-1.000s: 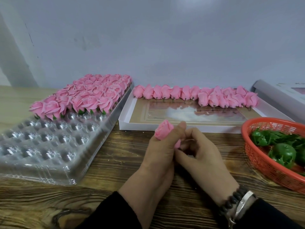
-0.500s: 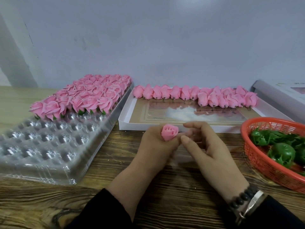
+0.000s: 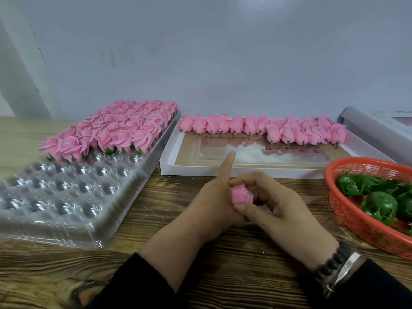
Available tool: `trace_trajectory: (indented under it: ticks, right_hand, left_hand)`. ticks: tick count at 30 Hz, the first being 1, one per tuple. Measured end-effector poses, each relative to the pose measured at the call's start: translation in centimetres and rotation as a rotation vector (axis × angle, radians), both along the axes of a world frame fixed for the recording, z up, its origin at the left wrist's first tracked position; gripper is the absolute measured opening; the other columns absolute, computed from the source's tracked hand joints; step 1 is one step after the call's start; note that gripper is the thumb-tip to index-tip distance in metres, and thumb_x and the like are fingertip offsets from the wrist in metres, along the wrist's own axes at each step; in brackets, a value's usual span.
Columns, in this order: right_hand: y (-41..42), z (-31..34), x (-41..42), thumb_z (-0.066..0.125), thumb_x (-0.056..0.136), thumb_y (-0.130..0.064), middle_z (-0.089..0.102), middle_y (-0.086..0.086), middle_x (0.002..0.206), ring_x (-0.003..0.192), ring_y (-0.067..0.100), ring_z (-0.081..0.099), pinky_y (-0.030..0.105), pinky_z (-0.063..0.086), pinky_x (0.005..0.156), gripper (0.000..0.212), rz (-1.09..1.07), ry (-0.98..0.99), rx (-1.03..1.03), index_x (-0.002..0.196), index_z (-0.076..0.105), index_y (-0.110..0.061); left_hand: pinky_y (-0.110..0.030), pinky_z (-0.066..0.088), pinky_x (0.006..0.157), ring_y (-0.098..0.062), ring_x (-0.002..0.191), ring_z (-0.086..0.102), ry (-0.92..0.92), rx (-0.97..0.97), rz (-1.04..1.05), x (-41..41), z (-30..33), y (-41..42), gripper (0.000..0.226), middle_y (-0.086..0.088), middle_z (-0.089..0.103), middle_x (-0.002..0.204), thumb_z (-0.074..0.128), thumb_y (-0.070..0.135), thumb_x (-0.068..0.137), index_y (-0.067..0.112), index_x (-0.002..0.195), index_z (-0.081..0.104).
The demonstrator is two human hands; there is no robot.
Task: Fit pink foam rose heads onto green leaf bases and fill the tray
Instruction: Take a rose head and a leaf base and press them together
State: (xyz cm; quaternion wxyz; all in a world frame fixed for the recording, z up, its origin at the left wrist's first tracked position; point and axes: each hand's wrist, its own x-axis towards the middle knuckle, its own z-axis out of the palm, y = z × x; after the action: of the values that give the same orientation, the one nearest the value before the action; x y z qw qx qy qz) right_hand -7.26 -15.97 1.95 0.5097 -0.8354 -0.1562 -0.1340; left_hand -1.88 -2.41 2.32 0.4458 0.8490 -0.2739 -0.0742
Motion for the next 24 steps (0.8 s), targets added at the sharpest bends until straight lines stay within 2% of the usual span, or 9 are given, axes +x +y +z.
trace_trajectory:
  ticks: [3,7,10,12,14,17,20,23,24]
  right_hand:
    - [0.1,0.1,0.0,0.07,0.079,-0.01,0.064,-0.005,0.08,0.073,0.01,0.057,0.029,0.046,0.069,0.027,-0.01,0.032,0.053,0.091,0.062,-0.033]
    - [0.3,0.2,0.2,0.07,0.076,-0.006,0.068,0.013,0.072,0.067,0.025,0.061,0.043,0.051,0.068,0.013,-0.001,0.061,0.221,0.077,0.068,-0.019]
    - [0.3,0.1,0.4,0.071,0.074,-0.003,0.064,0.012,0.061,0.06,0.018,0.058,0.04,0.051,0.062,0.011,-0.034,0.098,0.3,0.07,0.067,-0.012]
    - [0.1,-0.1,0.6,0.071,0.074,-0.001,0.061,0.004,0.056,0.055,0.013,0.056,0.033,0.049,0.057,0.017,-0.106,0.092,0.31,0.066,0.067,-0.016]
    - [-0.3,-0.4,1.0,0.071,0.074,0.001,0.06,0.003,0.055,0.057,0.019,0.056,0.036,0.049,0.06,0.024,-0.166,0.069,0.347,0.063,0.066,-0.02]
    - [-0.4,-0.5,1.2,0.069,0.076,0.002,0.06,0.018,0.061,0.06,0.023,0.052,0.04,0.045,0.064,0.022,-0.187,0.062,0.388,0.065,0.064,-0.016]
    - [-0.4,-0.5,1.3,0.067,0.077,0.004,0.065,0.027,0.073,0.065,0.024,0.056,0.041,0.048,0.068,0.015,-0.151,0.062,0.387,0.07,0.064,-0.009]
    - [-1.2,-0.9,1.5,0.06,0.077,0.014,0.068,-0.002,0.064,0.066,0.007,0.06,0.019,0.048,0.062,0.033,-0.206,0.057,0.326,0.072,0.068,-0.017]
    - [-1.7,-1.5,1.6,0.057,0.079,0.015,0.068,-0.006,0.068,0.073,0.007,0.062,0.018,0.049,0.064,0.027,-0.247,0.063,0.267,0.08,0.068,-0.01]
  left_hand:
    - [-0.017,0.04,0.09,-0.009,0.107,0.057,0.015,0.015,-0.027,-0.2,0.0,0.0,0.113,0.004,0.064,0.114,0.077,0.015,0.072,0.037,0.146,-0.005]
    - [-0.021,0.045,0.089,-0.009,0.096,0.061,0.018,-0.003,-0.025,-0.2,-0.1,0.0,0.11,0.004,0.066,0.098,0.078,0.017,0.069,0.042,0.145,0.003]
    - [-0.024,0.047,0.089,-0.008,0.089,0.06,0.042,-0.035,-0.012,-0.2,-0.1,0.1,0.109,0.014,0.06,0.082,0.081,0.021,0.065,0.046,0.143,0.01]
    - [-0.025,0.049,0.086,-0.011,0.09,0.061,0.044,-0.036,0.008,-0.2,0.0,0.3,0.109,0.013,0.058,0.084,0.083,0.023,0.062,0.049,0.142,0.014]
    - [-0.028,0.052,0.082,-0.014,0.091,0.06,0.026,-0.053,0.045,-0.2,0.2,0.6,0.106,0.004,0.058,0.092,0.085,0.027,0.059,0.046,0.141,0.02]
    - [-0.025,0.047,0.086,-0.012,0.096,0.054,-0.123,-0.19,0.157,-0.6,0.5,0.2,0.072,0.001,0.054,0.1,0.079,0.025,0.07,0.036,0.131,0.042]
    - [-0.008,0.043,0.07,-0.007,0.092,0.052,-0.246,-0.348,0.218,-1.6,1.5,-1.5,0.028,0.001,0.055,0.099,0.067,0.017,0.082,0.024,0.108,0.059]
    - [-0.023,0.043,0.082,-0.012,0.095,0.052,-0.389,-0.262,0.145,-2.3,2.5,-4.2,0.016,-0.001,0.057,0.097,0.062,0.008,0.083,0.011,0.099,0.065]
    - [-0.028,0.04,0.087,-0.017,0.098,0.052,-0.424,-0.217,0.098,-2.6,2.9,-5.2,0.016,-0.004,0.058,0.099,0.061,0.007,0.083,0.009,0.098,0.065]
